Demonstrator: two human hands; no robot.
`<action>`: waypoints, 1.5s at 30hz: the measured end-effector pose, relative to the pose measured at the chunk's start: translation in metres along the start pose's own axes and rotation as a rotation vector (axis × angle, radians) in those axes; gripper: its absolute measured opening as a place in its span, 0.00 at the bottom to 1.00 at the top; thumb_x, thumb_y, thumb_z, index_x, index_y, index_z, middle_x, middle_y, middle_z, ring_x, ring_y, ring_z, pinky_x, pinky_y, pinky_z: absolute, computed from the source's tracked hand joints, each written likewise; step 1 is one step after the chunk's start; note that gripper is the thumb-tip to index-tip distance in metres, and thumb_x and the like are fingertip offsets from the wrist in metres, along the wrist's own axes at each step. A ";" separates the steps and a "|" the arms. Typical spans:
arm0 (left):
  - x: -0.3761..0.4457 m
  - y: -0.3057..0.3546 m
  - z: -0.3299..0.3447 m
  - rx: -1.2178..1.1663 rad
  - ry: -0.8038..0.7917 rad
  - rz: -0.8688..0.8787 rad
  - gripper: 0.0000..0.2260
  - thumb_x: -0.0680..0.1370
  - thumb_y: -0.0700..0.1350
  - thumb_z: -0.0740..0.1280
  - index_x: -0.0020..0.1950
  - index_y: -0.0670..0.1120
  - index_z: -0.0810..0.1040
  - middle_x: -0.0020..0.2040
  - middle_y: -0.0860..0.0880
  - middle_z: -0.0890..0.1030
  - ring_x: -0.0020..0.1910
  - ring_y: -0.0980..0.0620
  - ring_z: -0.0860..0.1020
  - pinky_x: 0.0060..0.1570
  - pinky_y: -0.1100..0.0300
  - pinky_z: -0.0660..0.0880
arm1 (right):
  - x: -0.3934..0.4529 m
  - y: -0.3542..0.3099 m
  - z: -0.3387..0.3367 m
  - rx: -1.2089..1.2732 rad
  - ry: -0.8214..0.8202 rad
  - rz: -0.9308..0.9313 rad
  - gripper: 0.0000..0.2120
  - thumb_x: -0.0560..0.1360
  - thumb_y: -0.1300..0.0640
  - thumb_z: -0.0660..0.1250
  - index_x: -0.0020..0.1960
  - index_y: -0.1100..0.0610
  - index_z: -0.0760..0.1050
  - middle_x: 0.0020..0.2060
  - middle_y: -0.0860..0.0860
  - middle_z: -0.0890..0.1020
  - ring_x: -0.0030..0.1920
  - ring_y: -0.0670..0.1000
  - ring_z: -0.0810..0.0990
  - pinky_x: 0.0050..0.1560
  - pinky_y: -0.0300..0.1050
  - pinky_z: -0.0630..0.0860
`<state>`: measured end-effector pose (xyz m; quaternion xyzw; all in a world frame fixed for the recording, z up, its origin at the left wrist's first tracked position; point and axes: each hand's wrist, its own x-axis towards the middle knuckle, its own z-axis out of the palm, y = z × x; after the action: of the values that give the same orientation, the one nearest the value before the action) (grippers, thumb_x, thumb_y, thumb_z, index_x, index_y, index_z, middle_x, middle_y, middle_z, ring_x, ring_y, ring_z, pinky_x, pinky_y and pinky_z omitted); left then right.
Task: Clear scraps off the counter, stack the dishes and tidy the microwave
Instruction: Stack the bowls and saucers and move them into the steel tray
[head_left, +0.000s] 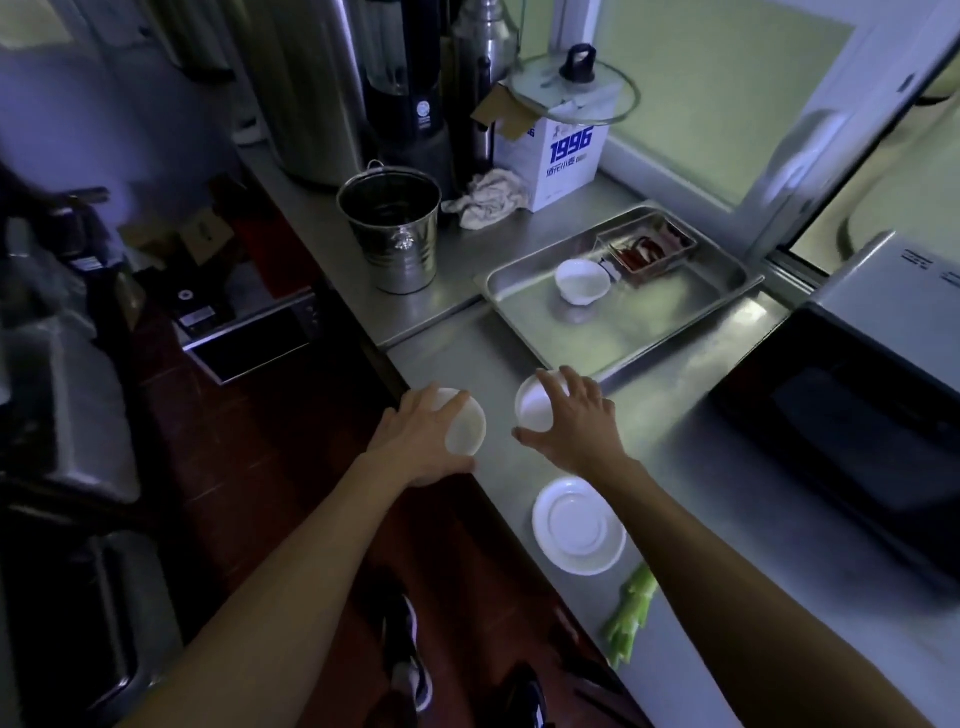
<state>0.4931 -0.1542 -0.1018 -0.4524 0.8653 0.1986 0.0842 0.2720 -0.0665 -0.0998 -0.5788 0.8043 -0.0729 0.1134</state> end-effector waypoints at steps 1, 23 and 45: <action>0.013 -0.006 -0.006 0.005 -0.005 0.017 0.47 0.65 0.72 0.68 0.78 0.63 0.48 0.78 0.50 0.51 0.76 0.44 0.53 0.72 0.42 0.59 | 0.009 -0.003 -0.001 -0.006 0.009 0.016 0.46 0.68 0.31 0.71 0.78 0.46 0.56 0.77 0.53 0.60 0.74 0.61 0.60 0.68 0.60 0.65; 0.241 0.007 -0.096 0.170 -0.046 0.413 0.47 0.65 0.74 0.65 0.79 0.63 0.48 0.80 0.49 0.50 0.77 0.43 0.52 0.71 0.42 0.59 | 0.128 0.034 -0.031 0.076 0.135 0.448 0.44 0.69 0.31 0.69 0.78 0.44 0.55 0.78 0.51 0.56 0.77 0.58 0.55 0.72 0.60 0.60; 0.416 0.117 -0.071 0.256 -0.162 0.588 0.46 0.69 0.69 0.68 0.79 0.60 0.48 0.80 0.49 0.46 0.78 0.41 0.48 0.72 0.39 0.58 | 0.217 0.136 -0.025 0.203 0.151 0.664 0.45 0.69 0.31 0.70 0.78 0.42 0.52 0.80 0.51 0.53 0.78 0.57 0.53 0.74 0.60 0.59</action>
<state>0.1605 -0.4364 -0.1413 -0.1517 0.9673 0.1393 0.1478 0.0751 -0.2293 -0.1311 -0.2645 0.9433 -0.1543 0.1281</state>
